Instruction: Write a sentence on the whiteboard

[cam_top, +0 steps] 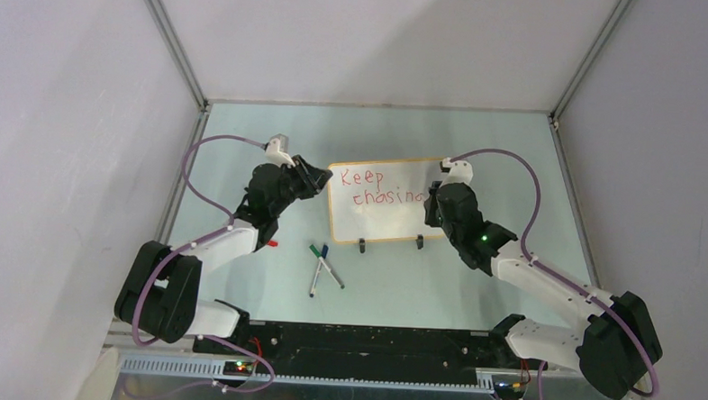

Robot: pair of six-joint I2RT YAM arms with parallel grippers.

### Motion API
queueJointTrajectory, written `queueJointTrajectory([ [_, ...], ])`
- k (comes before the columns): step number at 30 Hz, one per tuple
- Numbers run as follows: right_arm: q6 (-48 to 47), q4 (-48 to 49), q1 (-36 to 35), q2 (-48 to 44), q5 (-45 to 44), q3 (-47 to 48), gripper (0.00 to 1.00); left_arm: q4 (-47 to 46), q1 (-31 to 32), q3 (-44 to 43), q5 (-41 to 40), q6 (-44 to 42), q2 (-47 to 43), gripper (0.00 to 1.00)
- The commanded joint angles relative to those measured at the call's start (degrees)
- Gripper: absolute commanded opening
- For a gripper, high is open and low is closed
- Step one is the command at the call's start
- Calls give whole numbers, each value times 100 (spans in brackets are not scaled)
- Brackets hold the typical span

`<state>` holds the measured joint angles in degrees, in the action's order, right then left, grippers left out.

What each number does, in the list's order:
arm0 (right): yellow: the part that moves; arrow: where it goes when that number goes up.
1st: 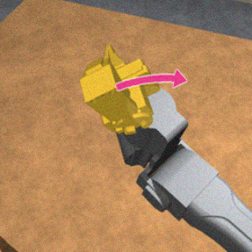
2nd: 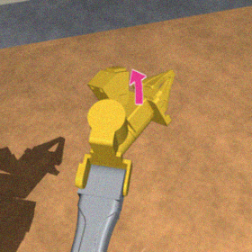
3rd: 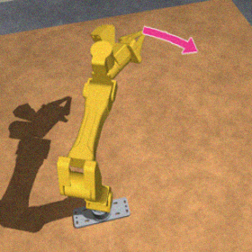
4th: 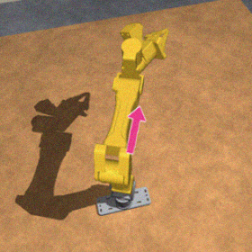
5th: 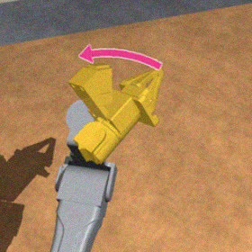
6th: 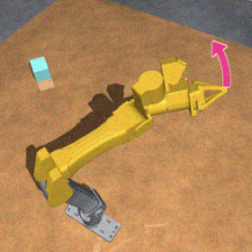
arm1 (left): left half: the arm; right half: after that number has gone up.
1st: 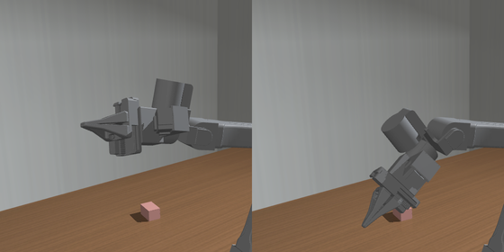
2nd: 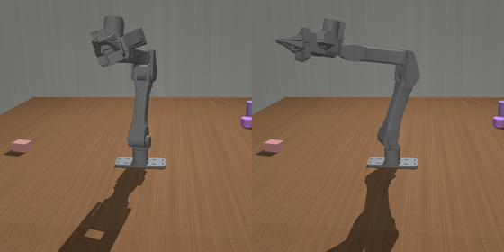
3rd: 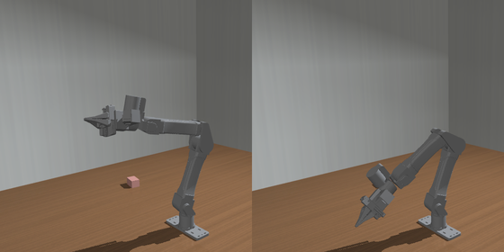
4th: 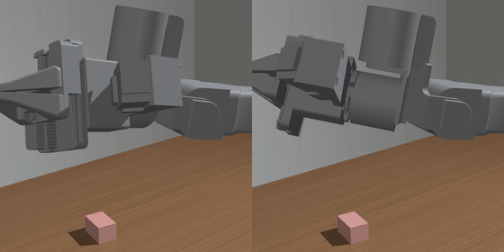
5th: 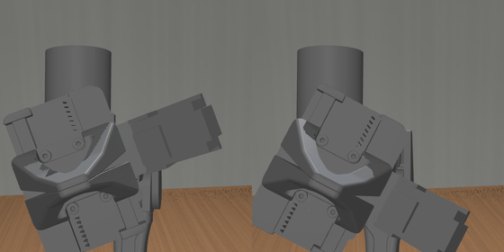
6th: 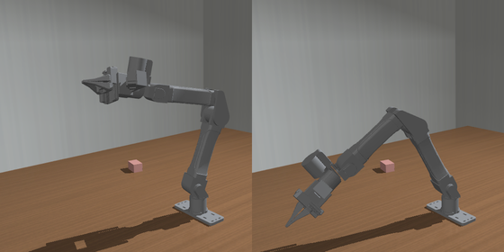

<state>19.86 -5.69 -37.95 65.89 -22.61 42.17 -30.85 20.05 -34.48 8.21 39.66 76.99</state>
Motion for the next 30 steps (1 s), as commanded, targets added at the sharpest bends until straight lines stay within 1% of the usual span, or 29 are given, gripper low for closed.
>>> queueJointTrajectory([
  [1,26,176,41,-33,-137,300,0,-166,-45,-55,58,33,-20,29],
  [30,94,-414,14,17,-13,300,0,-97,-44,-68,34,21,-52,28],
])
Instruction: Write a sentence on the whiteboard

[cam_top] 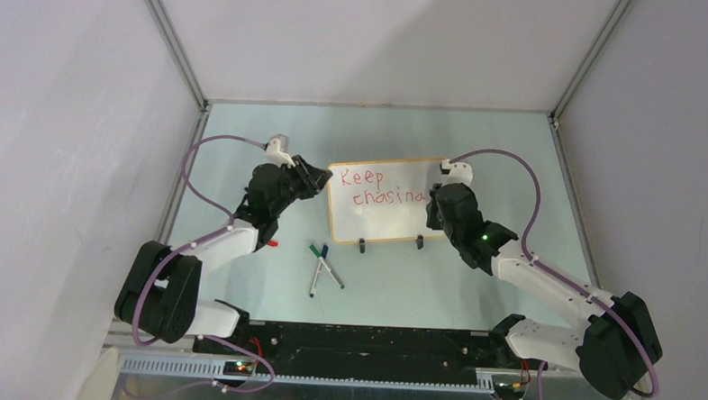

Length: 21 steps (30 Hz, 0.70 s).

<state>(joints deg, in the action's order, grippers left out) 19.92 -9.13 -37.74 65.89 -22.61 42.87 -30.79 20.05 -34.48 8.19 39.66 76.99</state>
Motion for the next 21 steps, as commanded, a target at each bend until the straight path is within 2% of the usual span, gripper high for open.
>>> queueJointTrajectory([
  [1,89,-76,-15,13,-5,230,0,-108,-38,-65,35,17,-48,28],
  [21,67,-277,-168,75,26,230,0,-95,-42,-59,32,7,-67,28],
])
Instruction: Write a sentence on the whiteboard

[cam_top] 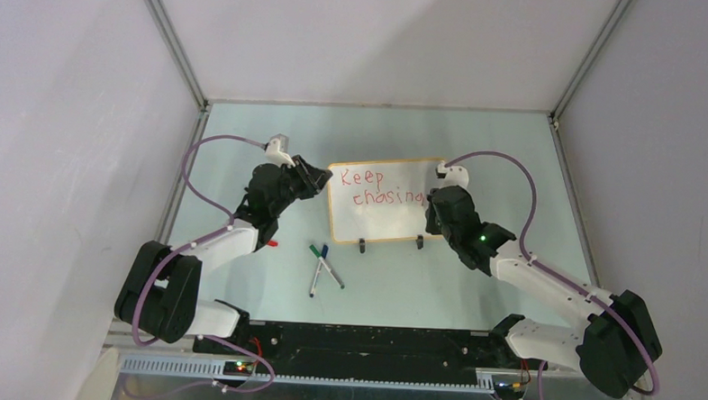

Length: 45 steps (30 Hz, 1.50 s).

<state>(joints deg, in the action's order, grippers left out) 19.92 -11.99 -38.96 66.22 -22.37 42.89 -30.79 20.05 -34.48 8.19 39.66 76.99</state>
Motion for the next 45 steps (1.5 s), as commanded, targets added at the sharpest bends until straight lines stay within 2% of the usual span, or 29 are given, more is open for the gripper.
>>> queueJointTrajectory([
  [1,61,6,-56,52,3,228,0,-95,-39,-59,29,11,-69,28],
  [23,-133,400,-123,93,199,236,0,-68,-44,-59,4,-10,-100,28],
  [33,-376,733,-421,-473,73,41,0,-35,-42,-10,-122,-40,-219,28],
  [41,-409,841,-507,-473,93,0,0,58,-61,46,-266,-72,-371,35],
  [45,-403,880,-560,-453,84,-1,0,88,-67,68,-330,-73,-434,46],
])
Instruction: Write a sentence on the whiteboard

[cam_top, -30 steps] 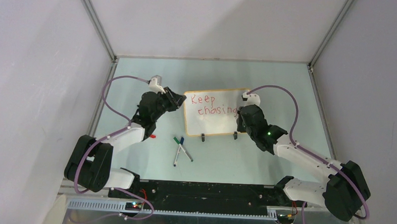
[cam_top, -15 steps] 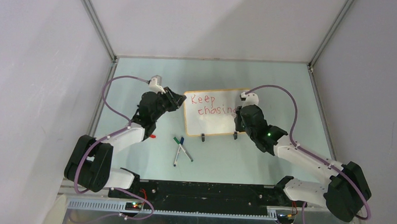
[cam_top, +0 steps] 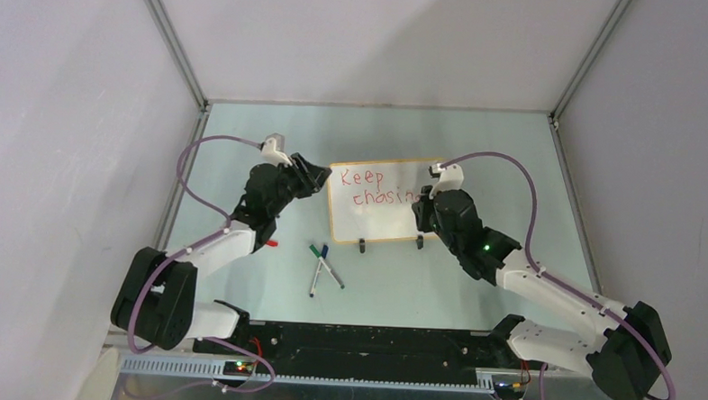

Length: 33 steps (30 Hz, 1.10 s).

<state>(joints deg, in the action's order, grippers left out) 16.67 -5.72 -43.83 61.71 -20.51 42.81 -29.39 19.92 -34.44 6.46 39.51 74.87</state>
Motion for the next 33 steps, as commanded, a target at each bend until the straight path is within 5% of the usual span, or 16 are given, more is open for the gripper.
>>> queueJointTrajectory([
  [1,-76,263,-97,2,-98,8,0,-55,-55,71,-173,-48,-238,49],
  [15,-66,844,-771,253,-333,16,0,-249,-63,391,-716,105,-683,98],
  [26,-123,882,-977,211,-658,11,0,370,-104,873,-2434,754,-1594,99],
  [33,-121,907,-1021,207,-661,15,0,-309,-102,1318,-2521,612,-1791,99],
])
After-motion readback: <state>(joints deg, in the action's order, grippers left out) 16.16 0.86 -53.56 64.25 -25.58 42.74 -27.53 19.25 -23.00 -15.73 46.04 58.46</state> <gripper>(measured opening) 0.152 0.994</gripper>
